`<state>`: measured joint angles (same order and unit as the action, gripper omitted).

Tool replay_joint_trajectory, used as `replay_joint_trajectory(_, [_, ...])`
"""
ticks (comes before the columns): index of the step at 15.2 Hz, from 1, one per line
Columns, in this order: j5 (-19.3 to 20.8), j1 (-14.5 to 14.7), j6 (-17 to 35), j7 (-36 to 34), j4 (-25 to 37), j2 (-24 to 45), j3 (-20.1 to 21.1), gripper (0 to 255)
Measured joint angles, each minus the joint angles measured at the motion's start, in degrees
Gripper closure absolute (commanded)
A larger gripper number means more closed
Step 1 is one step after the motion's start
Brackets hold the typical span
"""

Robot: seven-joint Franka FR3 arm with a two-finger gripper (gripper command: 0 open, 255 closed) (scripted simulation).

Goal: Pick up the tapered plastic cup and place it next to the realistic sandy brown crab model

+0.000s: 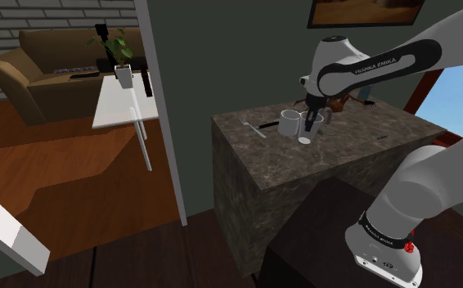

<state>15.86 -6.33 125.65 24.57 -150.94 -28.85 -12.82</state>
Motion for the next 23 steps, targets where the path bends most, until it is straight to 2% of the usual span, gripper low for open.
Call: replay_joint_trajectory(23, [-2.50, 0.87, -19.09, 2.30, 14.52, -4.65, 2.08, 255])
